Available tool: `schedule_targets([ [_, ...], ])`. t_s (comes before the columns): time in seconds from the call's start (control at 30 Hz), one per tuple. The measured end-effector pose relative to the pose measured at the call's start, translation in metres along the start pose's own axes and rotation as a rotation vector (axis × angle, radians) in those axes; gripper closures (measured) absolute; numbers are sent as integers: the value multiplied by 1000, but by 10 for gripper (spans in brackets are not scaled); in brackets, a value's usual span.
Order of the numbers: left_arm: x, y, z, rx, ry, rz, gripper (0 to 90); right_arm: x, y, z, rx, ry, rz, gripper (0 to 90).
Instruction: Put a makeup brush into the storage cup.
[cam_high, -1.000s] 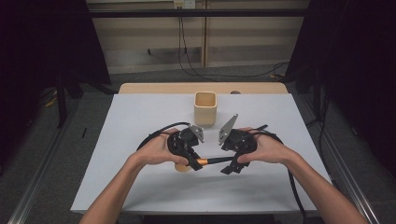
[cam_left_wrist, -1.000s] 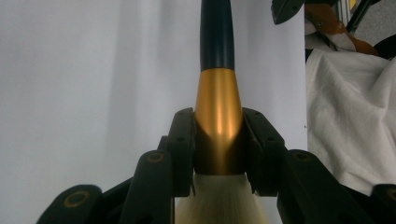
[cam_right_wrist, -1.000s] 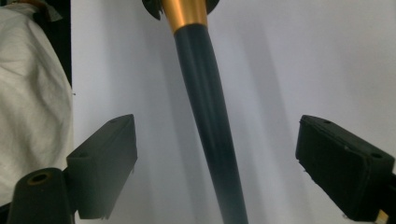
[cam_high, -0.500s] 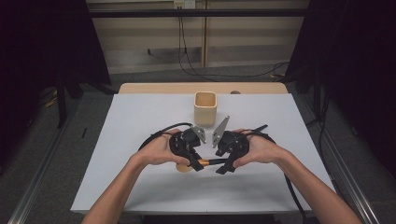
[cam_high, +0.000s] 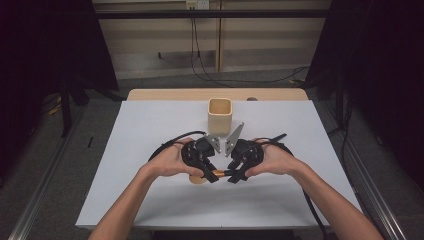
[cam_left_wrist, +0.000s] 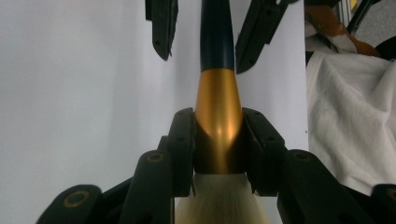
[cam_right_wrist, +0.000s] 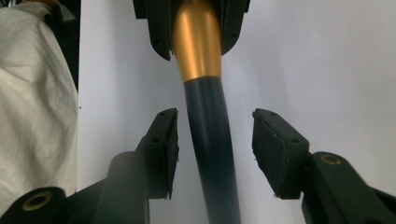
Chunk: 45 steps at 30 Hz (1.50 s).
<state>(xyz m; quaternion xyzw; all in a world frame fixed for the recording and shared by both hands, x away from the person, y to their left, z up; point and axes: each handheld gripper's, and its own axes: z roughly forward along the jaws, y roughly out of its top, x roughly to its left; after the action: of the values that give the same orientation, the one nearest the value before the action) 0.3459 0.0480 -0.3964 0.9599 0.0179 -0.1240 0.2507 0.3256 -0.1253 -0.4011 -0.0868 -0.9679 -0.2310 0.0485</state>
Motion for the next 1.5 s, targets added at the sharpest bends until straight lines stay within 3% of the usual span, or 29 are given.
schedule_targets([
  [0.03,-1,0,1,-22,2,-25,667,0,0,0,-8,1,-2,525],
  [0.13,-1,-1,-1,-18,-1,-25,668,0,1,-1,-20,4,-9,562],
  [0.17,1,-1,-2,-2,3,-4,667,0,2,-2,-18,3,-13,571],
  [0.2,-1,-1,-1,-25,3,-29,668,0,2,-1,-16,6,-12,578],
  [0.43,0,0,-1,-12,0,-10,667,1,3,0,-28,9,-39,634],
  [0.63,-1,0,-1,-24,-7,-20,667,1,4,1,-41,1,-59,723],
  [0.87,1,0,-1,-10,-6,-10,665,3,4,2,-38,-1,-69,743],
  [0.9,1,0,-1,-22,-6,-27,664,3,3,2,-41,2,-67,743],
  [1.03,1,-1,-1,-33,-10,-28,656,2,1,0,-50,29,-52,746],
  [1.27,4,-4,-1,-67,-1,-47,472,0,-3,-2,-41,7,-28,747],
  [1.5,8,-9,-3,-139,68,-90,212,-2,-9,-2,-39,-6,6,747],
])
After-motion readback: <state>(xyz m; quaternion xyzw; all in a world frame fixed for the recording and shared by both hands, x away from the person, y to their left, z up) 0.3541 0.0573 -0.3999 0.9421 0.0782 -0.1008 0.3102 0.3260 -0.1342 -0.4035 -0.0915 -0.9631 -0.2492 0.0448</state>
